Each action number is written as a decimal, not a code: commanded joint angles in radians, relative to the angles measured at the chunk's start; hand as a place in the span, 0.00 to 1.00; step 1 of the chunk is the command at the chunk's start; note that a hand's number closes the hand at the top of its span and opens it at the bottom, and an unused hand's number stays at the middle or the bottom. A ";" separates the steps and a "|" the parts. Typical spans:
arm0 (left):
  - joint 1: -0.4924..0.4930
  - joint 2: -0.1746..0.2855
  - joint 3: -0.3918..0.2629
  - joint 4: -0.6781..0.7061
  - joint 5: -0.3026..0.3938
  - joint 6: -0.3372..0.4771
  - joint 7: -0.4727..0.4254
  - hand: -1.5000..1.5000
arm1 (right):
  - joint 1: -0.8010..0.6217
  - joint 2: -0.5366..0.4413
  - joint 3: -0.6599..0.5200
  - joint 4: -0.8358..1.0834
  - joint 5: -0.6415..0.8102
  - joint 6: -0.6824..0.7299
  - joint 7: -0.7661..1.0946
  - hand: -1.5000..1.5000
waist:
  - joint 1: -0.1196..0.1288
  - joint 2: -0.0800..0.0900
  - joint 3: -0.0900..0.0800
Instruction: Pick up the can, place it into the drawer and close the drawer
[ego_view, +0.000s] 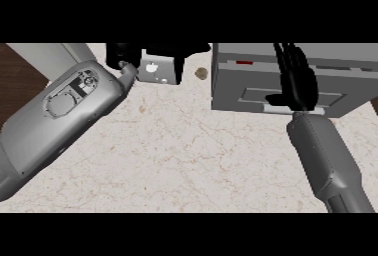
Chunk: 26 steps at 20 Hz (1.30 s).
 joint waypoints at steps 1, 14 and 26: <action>0.055 0.031 0.000 -0.067 -0.017 -0.011 0.024 0.00 | -0.077 0.019 -0.033 0.178 -0.016 -0.081 -0.043 0.00 | -0.004 0.016 0.014; 0.204 0.108 0.042 -0.217 -0.037 -0.060 -0.015 0.00 | -0.344 -0.052 -0.124 0.438 -0.022 -0.126 -0.031 0.00 | 0.028 0.031 0.014; 0.281 0.103 0.051 -0.250 -0.071 -0.059 -0.035 0.00 | -0.466 -0.012 -0.191 0.498 -0.078 -0.105 -0.085 0.00 | 0.026 0.038 0.015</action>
